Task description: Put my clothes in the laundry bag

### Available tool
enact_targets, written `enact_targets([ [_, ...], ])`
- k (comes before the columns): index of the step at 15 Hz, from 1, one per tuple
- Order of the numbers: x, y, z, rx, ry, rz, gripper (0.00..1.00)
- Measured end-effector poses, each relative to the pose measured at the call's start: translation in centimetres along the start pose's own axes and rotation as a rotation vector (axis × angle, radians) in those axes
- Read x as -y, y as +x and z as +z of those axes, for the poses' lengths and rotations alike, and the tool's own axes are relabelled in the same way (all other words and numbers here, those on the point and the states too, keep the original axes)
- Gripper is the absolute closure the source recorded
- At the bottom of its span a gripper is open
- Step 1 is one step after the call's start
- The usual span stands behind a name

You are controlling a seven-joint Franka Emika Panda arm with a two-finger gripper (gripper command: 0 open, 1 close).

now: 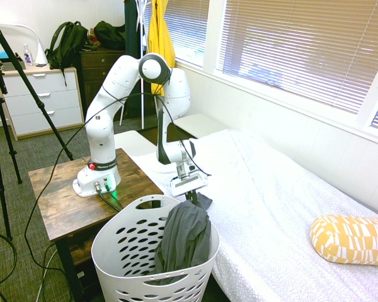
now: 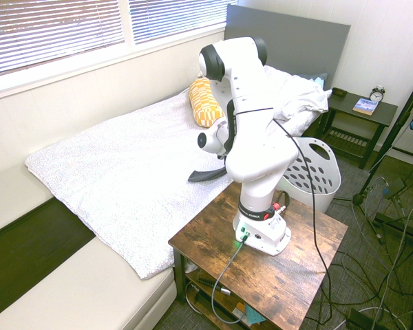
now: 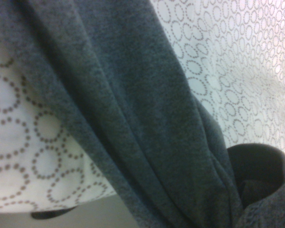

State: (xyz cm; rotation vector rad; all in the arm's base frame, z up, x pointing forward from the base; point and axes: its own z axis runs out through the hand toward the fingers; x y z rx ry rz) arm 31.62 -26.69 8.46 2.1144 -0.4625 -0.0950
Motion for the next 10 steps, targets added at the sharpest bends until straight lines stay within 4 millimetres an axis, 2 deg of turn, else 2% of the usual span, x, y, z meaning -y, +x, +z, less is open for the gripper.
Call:
enact_targets([
  [2, -0.6, 0.4, -0.2, 0.001, -0.014, -0.002, 1.00],
  [4, -2.1, 0.4, -0.3, 0.056, -0.081, -0.055, 1.00],
  [6, -4.9, 0.6, -1.3, 0.115, -0.163, -0.129, 1.00],
  [10, -12.4, 2.2, -5.5, 0.185, -0.192, -0.158, 1.00],
])
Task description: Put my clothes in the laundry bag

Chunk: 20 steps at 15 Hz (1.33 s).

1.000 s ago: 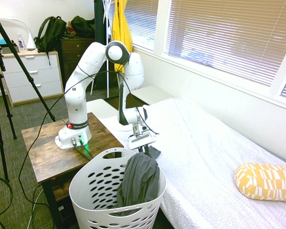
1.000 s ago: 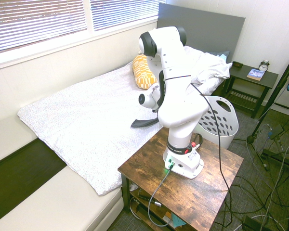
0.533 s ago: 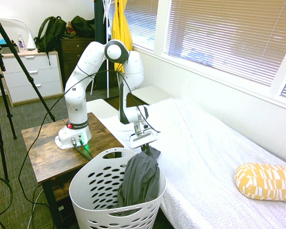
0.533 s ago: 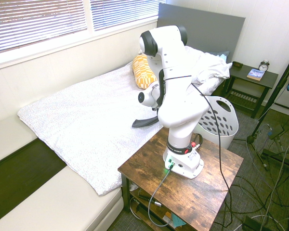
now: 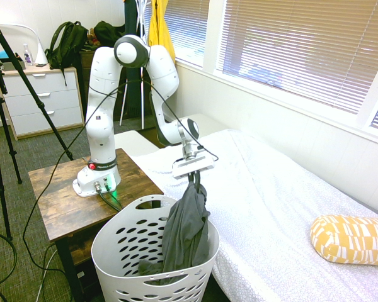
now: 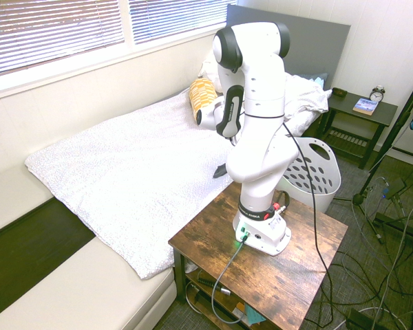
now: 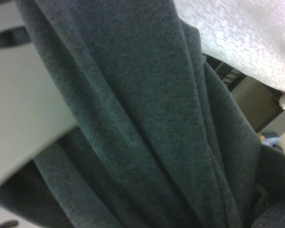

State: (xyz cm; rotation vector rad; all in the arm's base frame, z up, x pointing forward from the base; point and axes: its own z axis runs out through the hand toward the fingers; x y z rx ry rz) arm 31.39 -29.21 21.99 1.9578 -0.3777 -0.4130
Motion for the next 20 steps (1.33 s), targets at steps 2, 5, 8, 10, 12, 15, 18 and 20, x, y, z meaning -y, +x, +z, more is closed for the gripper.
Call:
enact_targets([
  [2, -5.1, -0.6, -0.8, 0.038, -0.047, -0.008, 1.00],
  [5, -11.9, -4.6, -0.7, 0.209, -0.154, -0.072, 1.00],
  [8, -15.8, -9.7, -0.5, 0.388, -0.219, -0.146, 1.00],
  [10, -16.8, -11.8, 1.6, 0.456, -0.234, -0.160, 1.00],
  [12, -16.1, -13.5, 4.7, 0.514, -0.212, -0.156, 1.00],
  [15, -12.2, -14.9, 8.1, 0.531, -0.177, -0.119, 0.00],
  [18, -6.4, -15.2, 10.3, 0.463, -0.162, -0.061, 0.00],
  [20, -2.8, -14.6, 11.1, 0.401, -0.109, 0.006, 0.00],
])
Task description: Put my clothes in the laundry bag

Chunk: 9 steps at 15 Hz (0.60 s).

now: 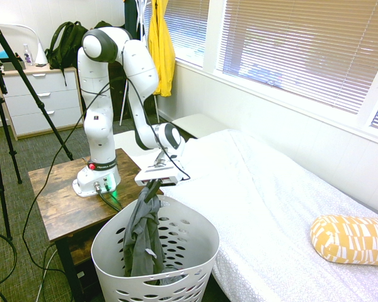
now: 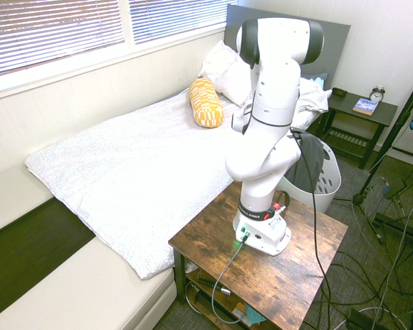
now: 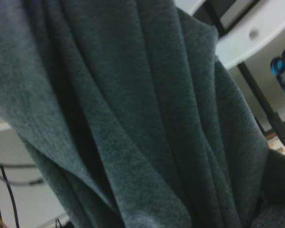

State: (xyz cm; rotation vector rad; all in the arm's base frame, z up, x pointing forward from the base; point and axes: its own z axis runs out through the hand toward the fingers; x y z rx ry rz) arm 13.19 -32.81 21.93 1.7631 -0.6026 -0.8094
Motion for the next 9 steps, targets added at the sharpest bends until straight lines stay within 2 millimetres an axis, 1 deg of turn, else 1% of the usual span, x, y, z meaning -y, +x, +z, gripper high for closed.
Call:
enact_targets([
  [1, 1.1, 0.3, 0.1, -0.012, 0.014, 0.006, 0.00],
  [2, 1.7, 0.5, 0.4, -0.013, 0.011, 0.004, 0.00],
  [4, 2.1, 0.9, 0.7, -0.008, -0.002, -0.006, 0.00],
  [7, 2.3, 1.0, 0.8, 0.002, -0.008, -0.019, 0.00],
  [9, 2.6, 0.7, 0.9, 0.075, 0.067, -0.025, 0.00],
])
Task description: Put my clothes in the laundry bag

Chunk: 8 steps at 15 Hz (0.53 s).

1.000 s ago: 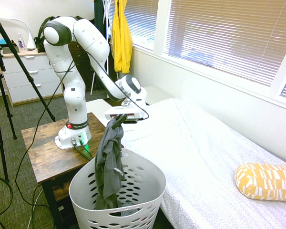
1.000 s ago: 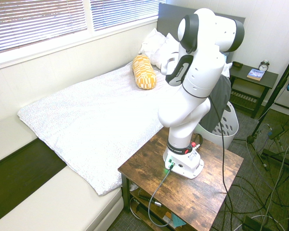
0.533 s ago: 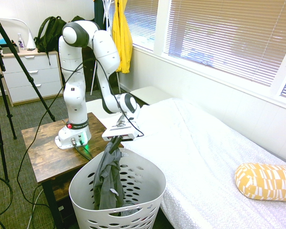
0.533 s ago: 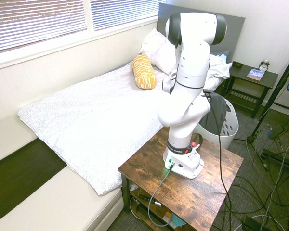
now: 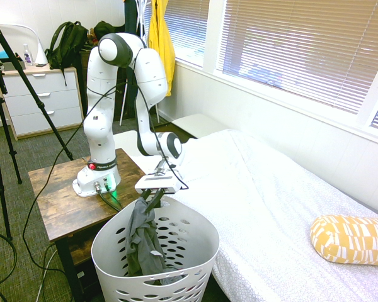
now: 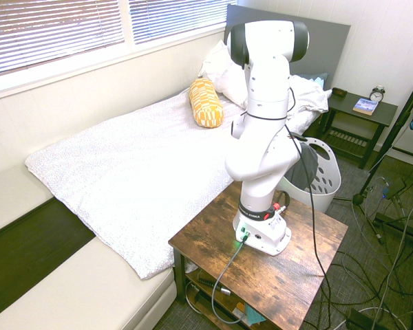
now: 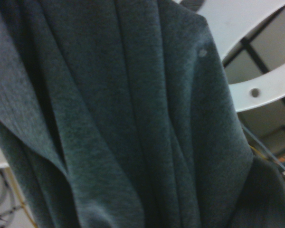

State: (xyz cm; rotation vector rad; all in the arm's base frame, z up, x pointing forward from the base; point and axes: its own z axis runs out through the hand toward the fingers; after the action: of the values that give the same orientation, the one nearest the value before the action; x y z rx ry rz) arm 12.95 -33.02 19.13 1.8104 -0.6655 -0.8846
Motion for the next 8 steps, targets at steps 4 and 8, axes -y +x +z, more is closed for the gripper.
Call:
enact_targets([
  [4, 0.1, 3.9, 0.1, -0.020, 0.279, 0.126, 0.00],
  [8, -1.6, 9.7, -1.3, 0.027, 0.482, 0.334, 0.00],
])
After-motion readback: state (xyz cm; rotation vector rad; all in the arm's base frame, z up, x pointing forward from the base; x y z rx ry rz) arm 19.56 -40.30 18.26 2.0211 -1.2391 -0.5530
